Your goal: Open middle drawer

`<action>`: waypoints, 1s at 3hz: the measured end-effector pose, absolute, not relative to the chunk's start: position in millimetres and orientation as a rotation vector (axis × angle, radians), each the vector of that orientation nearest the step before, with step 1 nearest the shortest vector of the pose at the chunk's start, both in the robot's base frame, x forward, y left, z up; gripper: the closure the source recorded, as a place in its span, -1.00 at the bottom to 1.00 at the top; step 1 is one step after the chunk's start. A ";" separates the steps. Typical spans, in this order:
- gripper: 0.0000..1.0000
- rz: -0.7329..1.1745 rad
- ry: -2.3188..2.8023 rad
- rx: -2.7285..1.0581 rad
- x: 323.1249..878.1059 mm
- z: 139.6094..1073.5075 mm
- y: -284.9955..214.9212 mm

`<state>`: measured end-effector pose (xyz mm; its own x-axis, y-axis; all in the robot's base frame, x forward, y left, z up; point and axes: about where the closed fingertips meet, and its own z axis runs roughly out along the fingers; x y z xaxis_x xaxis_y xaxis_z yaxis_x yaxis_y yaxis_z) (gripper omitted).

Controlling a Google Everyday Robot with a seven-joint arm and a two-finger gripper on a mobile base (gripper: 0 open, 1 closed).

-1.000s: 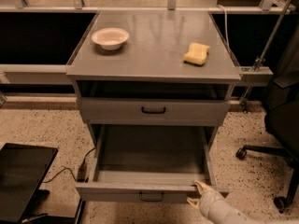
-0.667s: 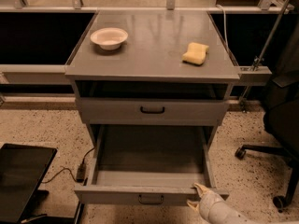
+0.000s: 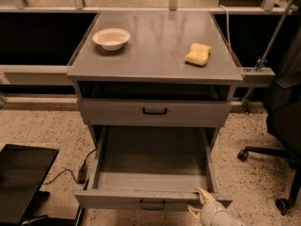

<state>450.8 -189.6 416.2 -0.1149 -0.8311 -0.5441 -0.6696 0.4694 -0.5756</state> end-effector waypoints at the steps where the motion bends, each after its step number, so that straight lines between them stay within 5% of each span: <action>1: 0.19 -0.233 1.847 -1.263 450.8 416.2 -189.6; 3: -0.74 -0.233 1.847 -1.263 450.8 416.2 -189.6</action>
Offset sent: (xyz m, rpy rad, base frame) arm 0.0000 0.0000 0.0000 0.0000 0.0000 0.0000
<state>450.8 -189.6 416.2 -0.1148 -0.8311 -0.5441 -0.6697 0.4694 -0.5756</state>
